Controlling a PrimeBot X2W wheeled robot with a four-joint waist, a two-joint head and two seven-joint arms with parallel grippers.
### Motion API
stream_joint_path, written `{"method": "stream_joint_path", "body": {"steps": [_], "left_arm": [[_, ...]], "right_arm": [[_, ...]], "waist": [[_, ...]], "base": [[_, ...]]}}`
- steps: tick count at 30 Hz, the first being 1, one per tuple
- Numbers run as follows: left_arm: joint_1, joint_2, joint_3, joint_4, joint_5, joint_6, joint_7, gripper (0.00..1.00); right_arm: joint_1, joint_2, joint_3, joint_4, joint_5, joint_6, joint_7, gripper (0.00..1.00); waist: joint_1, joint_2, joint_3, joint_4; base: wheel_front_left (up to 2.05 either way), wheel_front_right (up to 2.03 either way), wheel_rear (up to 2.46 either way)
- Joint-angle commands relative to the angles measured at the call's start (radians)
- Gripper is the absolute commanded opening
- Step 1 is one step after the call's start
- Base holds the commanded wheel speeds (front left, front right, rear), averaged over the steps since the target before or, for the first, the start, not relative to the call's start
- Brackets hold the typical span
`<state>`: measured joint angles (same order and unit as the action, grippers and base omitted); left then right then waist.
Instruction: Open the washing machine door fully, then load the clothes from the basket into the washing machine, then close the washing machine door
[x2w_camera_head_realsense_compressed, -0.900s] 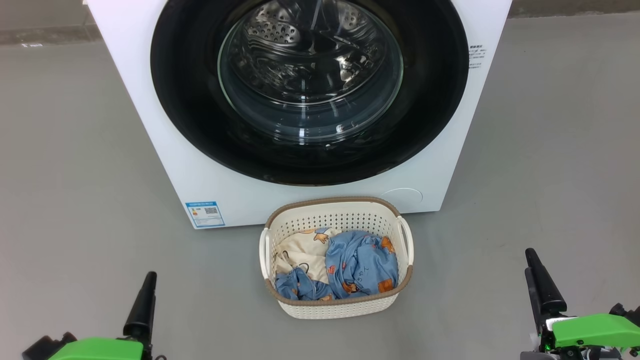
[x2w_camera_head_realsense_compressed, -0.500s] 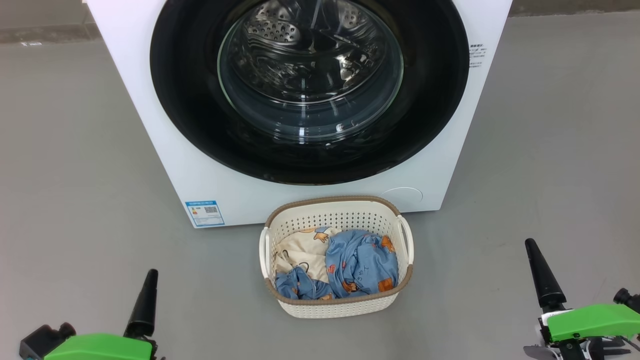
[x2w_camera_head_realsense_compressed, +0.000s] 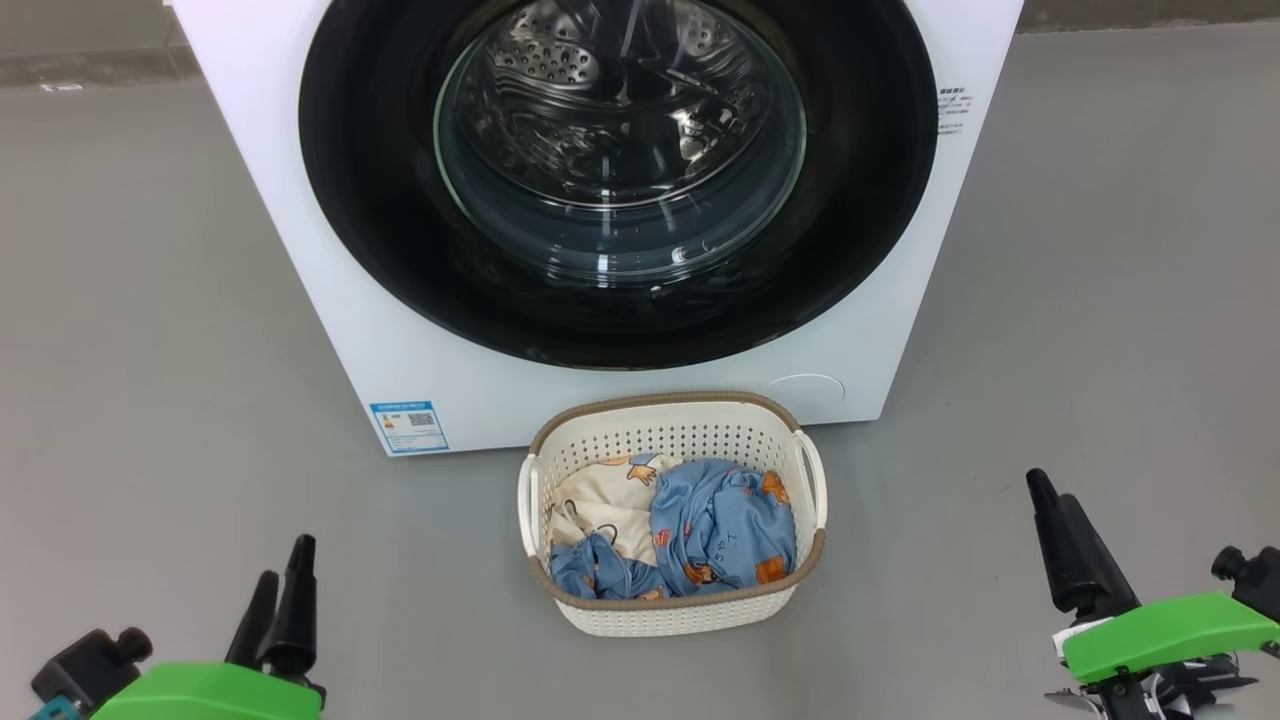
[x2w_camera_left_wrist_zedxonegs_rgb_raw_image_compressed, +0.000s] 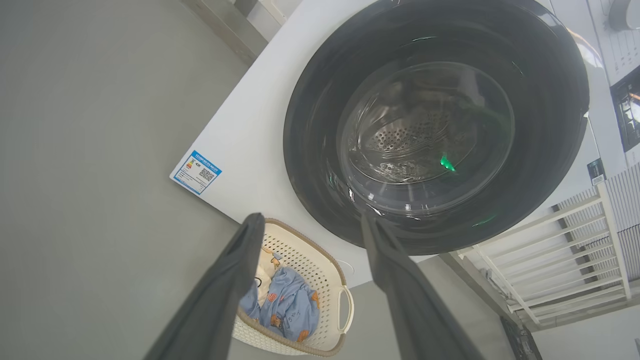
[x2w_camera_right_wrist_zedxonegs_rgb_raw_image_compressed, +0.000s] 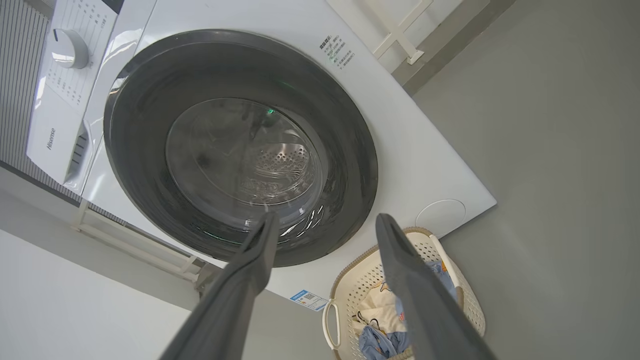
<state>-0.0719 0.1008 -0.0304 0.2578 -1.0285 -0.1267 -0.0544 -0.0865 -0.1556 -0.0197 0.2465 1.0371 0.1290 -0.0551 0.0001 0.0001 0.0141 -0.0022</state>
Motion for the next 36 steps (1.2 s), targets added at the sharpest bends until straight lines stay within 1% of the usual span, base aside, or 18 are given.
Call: {"method": "stream_joint_path", "body": {"steps": [1, 13, 23, 27, 36], "left_arm": [[-0.05, 0.023, 0.012, -0.032, 0.04, -0.002, -0.015, 1.0], [-0.043, 0.028, 0.018, -0.046, 0.194, -0.003, -0.051, 1.0], [-0.04, 0.034, 0.025, -0.072, 0.311, -0.003, -0.08, 1.0], [-0.037, 0.034, 0.029, -0.074, 0.373, -0.003, -0.095, 1.0], [-0.036, 0.044, 0.02, -0.079, 0.484, -0.003, -0.118, 1.0]], "right_arm": [[-0.055, -0.021, 0.016, -0.034, -0.043, 0.001, -0.015, 1.0], [-0.06, -0.036, 0.026, -0.054, -0.212, 0.001, -0.05, 1.0], [-0.07, -0.044, 0.04, -0.063, -0.327, 0.001, -0.08, 1.0], [-0.074, -0.053, 0.048, -0.065, -0.401, 0.001, -0.094, 1.0], [-0.083, -0.07, 0.069, -0.059, -0.496, 0.001, -0.118, 1.0]], "waist": [[-0.0001, -0.0001, -0.001, 0.0], [-0.0001, -0.0001, 0.0, -0.002], [-0.0001, -0.0001, 0.008, -0.004], [-0.0001, -0.0001, 0.003, -0.004], [-0.0001, -0.0001, -0.002, -0.004]], "base": [[0.0, 0.0, 0.0], [0.0, 0.0, 0.0], [0.0, 0.0, 0.0], [0.0, 0.0, 0.0], [0.0, 0.0, 0.0]]}}
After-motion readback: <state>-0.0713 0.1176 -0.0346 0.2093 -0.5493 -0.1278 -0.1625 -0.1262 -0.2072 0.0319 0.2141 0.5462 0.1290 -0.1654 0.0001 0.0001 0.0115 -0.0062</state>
